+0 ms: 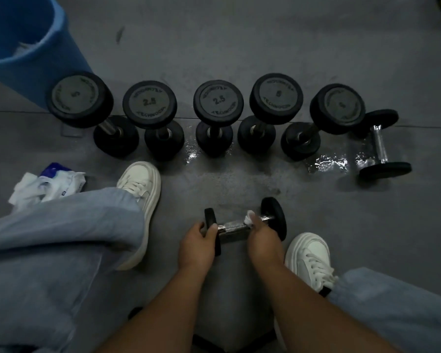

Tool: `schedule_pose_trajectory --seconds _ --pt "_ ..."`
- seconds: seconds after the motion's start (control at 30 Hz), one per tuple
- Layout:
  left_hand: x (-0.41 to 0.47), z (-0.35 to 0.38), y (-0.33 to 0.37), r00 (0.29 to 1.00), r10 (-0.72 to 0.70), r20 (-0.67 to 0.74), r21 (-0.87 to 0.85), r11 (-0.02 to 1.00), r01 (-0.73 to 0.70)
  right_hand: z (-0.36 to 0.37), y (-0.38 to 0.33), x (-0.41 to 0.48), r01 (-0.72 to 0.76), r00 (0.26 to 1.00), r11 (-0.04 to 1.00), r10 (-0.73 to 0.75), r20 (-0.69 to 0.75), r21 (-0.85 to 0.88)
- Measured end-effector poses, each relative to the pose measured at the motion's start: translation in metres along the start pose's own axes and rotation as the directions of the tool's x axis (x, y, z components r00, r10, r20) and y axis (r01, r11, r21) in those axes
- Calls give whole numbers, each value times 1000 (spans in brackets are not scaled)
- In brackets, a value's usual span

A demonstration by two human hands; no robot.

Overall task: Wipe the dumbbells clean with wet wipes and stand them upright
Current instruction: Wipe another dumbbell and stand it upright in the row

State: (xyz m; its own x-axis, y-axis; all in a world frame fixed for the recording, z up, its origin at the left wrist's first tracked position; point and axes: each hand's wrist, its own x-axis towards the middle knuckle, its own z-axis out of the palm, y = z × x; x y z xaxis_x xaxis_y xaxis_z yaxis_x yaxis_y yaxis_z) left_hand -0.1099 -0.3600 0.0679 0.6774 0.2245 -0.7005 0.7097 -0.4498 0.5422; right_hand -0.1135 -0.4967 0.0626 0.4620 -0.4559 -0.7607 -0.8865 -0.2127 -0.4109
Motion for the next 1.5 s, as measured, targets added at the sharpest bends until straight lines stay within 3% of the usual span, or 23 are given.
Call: schedule_pose_trajectory --seconds 0.03,0.17,0.3,0.4,0.43,0.5,0.6,0.67,0.73,0.77,0.9,0.97,1.03,1.1,1.23,1.3,1.4,1.5 --pt "-2 0 -1 1000 11 2 -26 1000 -11 -3 0 -6 0 1000 1000 0 -14 -4" --pt "-12 0 -6 997 -30 68 -92 995 36 6 0 -16 35 979 997 -20 203 -70" --pt "-8 3 -9 986 -150 73 -143 977 159 -18 13 -1 83 994 983 -93 -51 -166" --pt "-6 7 -9 983 -178 35 -25 984 179 -11 23 -3 131 988 951 -101 117 -282" --pt "-6 9 -12 984 -174 28 11 985 174 -5 23 -2 146 980 960 -108 165 -240" --pt "-7 11 -15 987 -158 31 48 987 156 -9 16 4 149 981 961 -115 155 -232" --pt "-11 13 -14 988 -152 28 12 988 152 -15 29 6 134 988 941 -152 -33 -311" --pt "-11 15 -13 987 -161 -2 -7 987 161 -6 35 -8 241 970 897 -229 78 -370" --pt "-8 14 -9 984 -178 -29 -50 983 176 5 28 -5 385 913 877 -318 254 -287" --pt "-7 14 -7 983 -183 -30 -82 980 180 5 19 0 403 904 878 -338 263 -258" --pt "4 11 2 994 -105 16 -194 975 106 1 12 23 197 977 978 -201 -64 -61" --pt "15 12 6 997 -72 19 -207 976 74 18 8 22 212 977 977 -213 13 31" --pt "27 12 12 999 -39 -30 -175 984 33 36 0 25 295 936 943 -318 150 154" --pt "37 11 21 998 6 -66 -123 992 -14 40 -14 35 319 919 898 -371 134 302" --pt "49 8 30 994 17 -109 -79 997 -25 32 -31 52 120 988 825 -156 18 552" --pt "51 9 29 993 20 -117 -74 997 -29 34 -28 56 160 987 865 -125 -105 476" --pt "54 10 26 992 29 -126 -74 997 -39 30 -14 58 282 941 919 -208 -268 277" --pt "56 9 26 992 18 -124 -80 996 -28 35 -7 56 419 903 906 -408 -133 65"
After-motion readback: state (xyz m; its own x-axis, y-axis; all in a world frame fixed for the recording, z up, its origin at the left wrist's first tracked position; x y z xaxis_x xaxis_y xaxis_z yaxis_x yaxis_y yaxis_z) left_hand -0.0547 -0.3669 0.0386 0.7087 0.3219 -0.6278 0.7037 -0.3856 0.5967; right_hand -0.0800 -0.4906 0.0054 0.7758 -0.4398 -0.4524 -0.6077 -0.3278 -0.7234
